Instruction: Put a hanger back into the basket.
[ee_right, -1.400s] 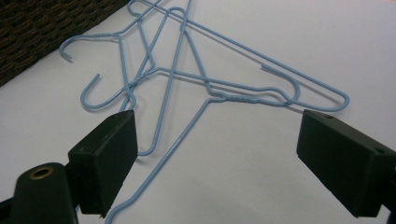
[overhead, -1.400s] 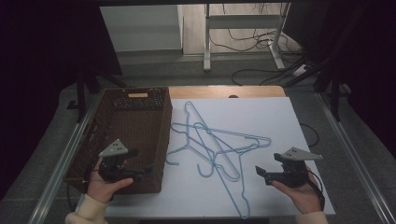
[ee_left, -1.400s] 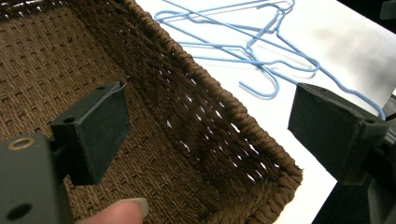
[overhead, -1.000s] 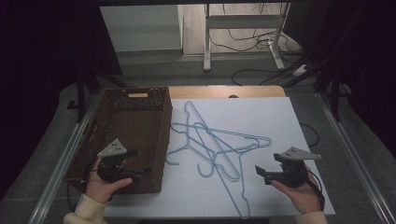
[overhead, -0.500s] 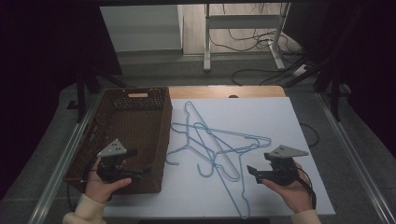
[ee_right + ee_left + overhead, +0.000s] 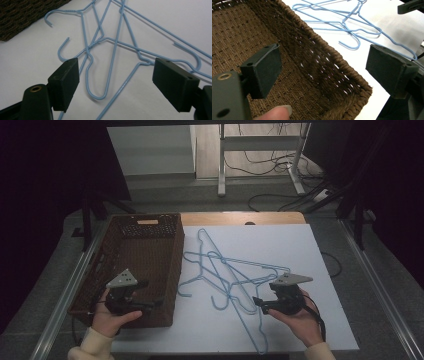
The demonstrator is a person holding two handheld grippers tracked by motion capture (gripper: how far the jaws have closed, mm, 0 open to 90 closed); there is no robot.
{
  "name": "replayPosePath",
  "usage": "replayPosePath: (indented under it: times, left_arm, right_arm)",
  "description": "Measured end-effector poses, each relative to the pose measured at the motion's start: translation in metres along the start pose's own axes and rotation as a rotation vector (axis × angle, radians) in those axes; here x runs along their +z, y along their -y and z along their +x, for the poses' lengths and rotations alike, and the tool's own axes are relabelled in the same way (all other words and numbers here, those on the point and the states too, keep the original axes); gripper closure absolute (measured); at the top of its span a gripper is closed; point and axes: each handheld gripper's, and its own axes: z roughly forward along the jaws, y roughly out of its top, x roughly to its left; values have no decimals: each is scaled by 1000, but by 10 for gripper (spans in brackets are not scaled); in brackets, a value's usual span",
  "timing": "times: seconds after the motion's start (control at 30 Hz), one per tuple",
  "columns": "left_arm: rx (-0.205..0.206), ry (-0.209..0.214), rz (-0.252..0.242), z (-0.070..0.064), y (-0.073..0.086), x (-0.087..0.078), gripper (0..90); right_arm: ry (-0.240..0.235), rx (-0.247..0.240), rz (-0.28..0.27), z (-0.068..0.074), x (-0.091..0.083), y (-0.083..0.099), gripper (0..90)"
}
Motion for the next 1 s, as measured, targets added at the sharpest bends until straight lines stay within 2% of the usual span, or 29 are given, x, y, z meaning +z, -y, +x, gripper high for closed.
replayPosePath:
  times: [0.17,0.37,0.5,0.8,1.0]
  left_arm:
    - [3,4,6,0,0,1,135]
    - [-2,2,-9,0,0,-4,136]
    - [-3,3,-10,0,0,-5,137]
    - [-8,5,-5,1,1,-5,138]
    - [-1,8,-5,0,0,-5,138]
  right_arm:
    - [-10,-12,10,2,8,-6,228]
    - [-39,-24,-4,8,20,-27,245]
    - [-54,-34,1,12,26,-34,247]
    - [-82,-69,41,22,49,-54,253]
    - [-94,-76,61,27,61,-62,259]
